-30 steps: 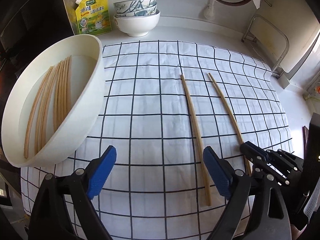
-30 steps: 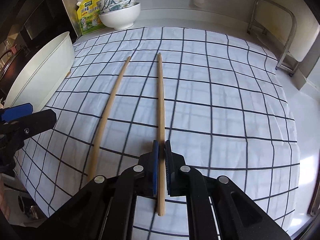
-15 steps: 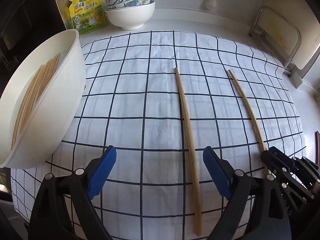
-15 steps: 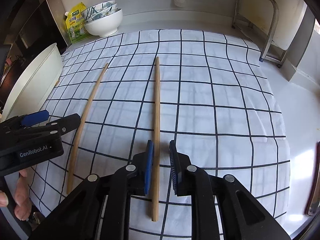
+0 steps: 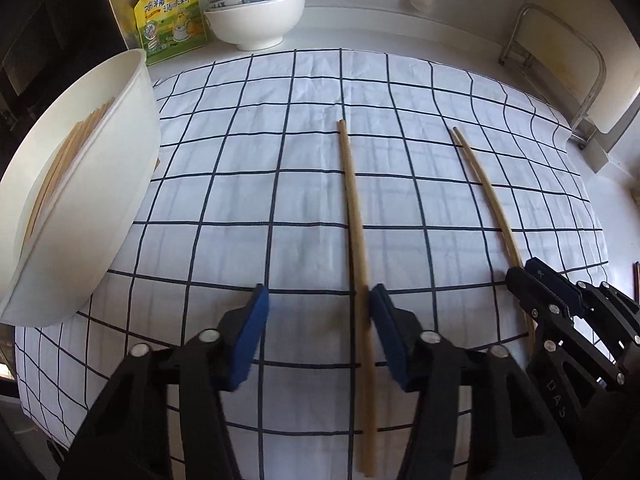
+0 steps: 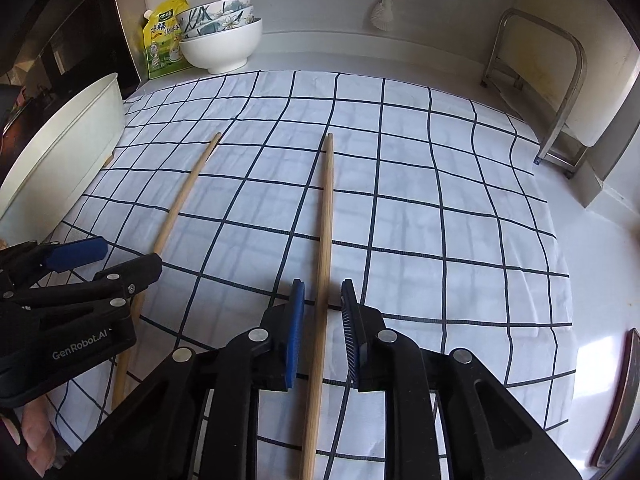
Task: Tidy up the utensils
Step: 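Close the left tool on one chopstick while the right tool grasps the other chopstick, then carry the left tool's chopstick over the basin while the right tool carries its own alongside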
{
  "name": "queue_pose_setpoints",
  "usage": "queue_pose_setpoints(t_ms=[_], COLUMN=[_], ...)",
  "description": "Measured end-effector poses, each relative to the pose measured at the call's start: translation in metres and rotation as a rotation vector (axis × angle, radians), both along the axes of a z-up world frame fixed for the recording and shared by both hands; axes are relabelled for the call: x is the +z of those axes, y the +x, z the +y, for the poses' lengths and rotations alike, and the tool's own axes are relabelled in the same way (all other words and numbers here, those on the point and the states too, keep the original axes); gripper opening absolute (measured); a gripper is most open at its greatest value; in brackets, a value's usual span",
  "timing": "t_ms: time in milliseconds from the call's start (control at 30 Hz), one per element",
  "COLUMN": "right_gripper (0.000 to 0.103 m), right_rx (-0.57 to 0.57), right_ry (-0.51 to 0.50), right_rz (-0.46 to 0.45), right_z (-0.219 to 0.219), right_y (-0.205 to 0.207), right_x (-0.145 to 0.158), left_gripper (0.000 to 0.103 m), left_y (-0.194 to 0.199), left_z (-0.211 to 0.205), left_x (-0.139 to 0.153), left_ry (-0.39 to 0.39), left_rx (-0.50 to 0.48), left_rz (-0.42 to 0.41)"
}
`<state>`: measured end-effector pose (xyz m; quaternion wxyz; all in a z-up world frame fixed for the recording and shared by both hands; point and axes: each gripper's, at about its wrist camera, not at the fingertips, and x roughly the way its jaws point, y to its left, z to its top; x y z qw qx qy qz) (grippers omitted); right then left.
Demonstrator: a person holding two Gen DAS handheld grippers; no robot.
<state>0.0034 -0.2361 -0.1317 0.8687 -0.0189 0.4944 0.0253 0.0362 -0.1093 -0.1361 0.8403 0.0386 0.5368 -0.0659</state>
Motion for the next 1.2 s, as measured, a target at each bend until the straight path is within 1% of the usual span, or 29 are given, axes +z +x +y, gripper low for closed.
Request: queue_pose_setpoints(t_ms=[33,67,100,133,267,333,400,500,633,700,800,933,1033,1200], right_gripper=[0.007,0.007,0.006,0.006,0.006,0.006,0.006,0.006,0.006,0.006,0.006,0.006,0.006,0.006], right_rx=[-0.001,-0.002,-0.006,-0.013,-0.036,-0.04,-0.041,-0.031,0.004,0.031,0.092,0.179,0.224,0.302], right_ry=[-0.001,0.003,0.013,0.026,0.085,0.097,0.104,0.124,0.159,0.176,0.19,0.21,0.24,0.238], right_rz=[0.001,0.004,0.007,0.011,0.034,0.033,0.023,0.003,-0.035,-0.057,-0.094,-0.106,-0.096,-0.079], right_z=[0.0,0.0,-0.001,-0.002,-0.005,-0.003,0.002,0.012,0.037,0.055,0.089,0.139,0.177,0.24], right_y=[0.0,0.0,0.001,0.001,0.0,-0.002,-0.004,-0.003,0.004,0.011,0.023,0.044,0.059,0.083], right_x=[0.0,0.0,0.0,0.0,0.003,0.008,0.017,0.036,0.066,0.081,0.101,0.113,0.115,0.112], left_gripper=[0.031,0.02,0.011,0.008,0.007,0.007,0.007,0.007,0.007,0.007,0.007,0.007,0.007,0.007], left_y=[0.0,0.0,0.0,0.0,0.003,0.003,0.003,0.003,0.001,0.004,0.01,0.017,0.025,0.046], left_z=[-0.003,-0.004,-0.004,-0.004,0.004,0.012,0.019,0.035,0.07,0.093,0.129,0.181,0.217,0.262], left_x=[0.001,0.001,0.002,0.002,0.003,0.009,0.017,0.037,0.073,0.091,0.111,0.128,0.128,0.118], left_ry=[-0.001,-0.004,-0.005,-0.009,-0.065,-0.083,-0.095,-0.104,-0.105,-0.102,-0.119,-0.089,-0.069,-0.049], left_rx=[-0.011,-0.02,-0.025,-0.029,-0.042,-0.042,-0.044,-0.045,-0.013,0.014,0.068,0.138,0.181,0.231], left_rz=[-0.001,0.002,0.008,0.015,0.064,0.068,0.06,0.039,-0.033,-0.066,-0.101,-0.142,-0.153,-0.142])
